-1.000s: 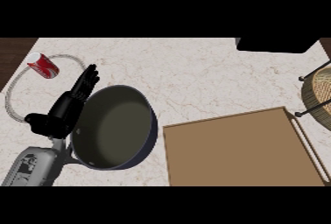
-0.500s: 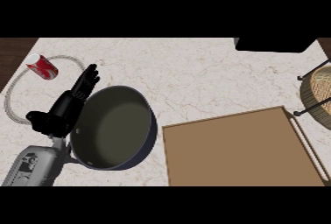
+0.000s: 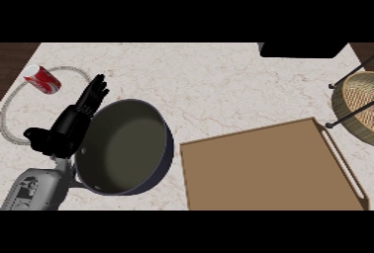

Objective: Pick the cupcake from the tray and place it in the tiered basket

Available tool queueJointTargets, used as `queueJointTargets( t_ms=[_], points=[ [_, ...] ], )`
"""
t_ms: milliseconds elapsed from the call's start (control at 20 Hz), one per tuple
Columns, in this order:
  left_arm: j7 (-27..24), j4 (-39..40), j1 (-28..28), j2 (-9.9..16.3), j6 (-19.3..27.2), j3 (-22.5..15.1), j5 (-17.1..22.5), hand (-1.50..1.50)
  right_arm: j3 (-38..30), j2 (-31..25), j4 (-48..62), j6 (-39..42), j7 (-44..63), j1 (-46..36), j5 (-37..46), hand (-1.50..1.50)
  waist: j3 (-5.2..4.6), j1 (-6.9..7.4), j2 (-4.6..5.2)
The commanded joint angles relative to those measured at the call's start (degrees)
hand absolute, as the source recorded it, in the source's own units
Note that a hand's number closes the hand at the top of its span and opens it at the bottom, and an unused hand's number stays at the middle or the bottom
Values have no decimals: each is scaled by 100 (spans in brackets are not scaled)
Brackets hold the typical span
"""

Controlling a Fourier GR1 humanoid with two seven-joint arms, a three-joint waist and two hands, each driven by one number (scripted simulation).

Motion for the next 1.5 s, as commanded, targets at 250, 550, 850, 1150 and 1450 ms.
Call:
queueJointTargets(
  t_ms=[250, 550, 850, 1150, 1450],
  points=[
    [59, 176, 675, -670, 129, -424, -126, 0, -590, 100, 578, -93, 685, -487, -567, -150, -81, -138, 73],
    [-100, 298, 552, -596, -71, -200, -38, 0, -707, -563, 603, -1549, 21, -303, -8, -150, -79, -147, 158],
    [-9, 364, 491, -493, -183, -23, -25, 0, -1356, -1481, 956, -2082, -553, -54, -157, -150, -64, -264, 166],
    [26, 232, 623, -471, -235, 136, 26, 0, -2266, -2122, 1661, -1639, -1198, 453, -807, -150, -47, -310, 146],
    [-49, 138, 775, -557, -192, 128, -98, 0, -2578, -2575, 2216, -697, -1906, 1349, -966, -150, -27, -400, 148]
  ],
)
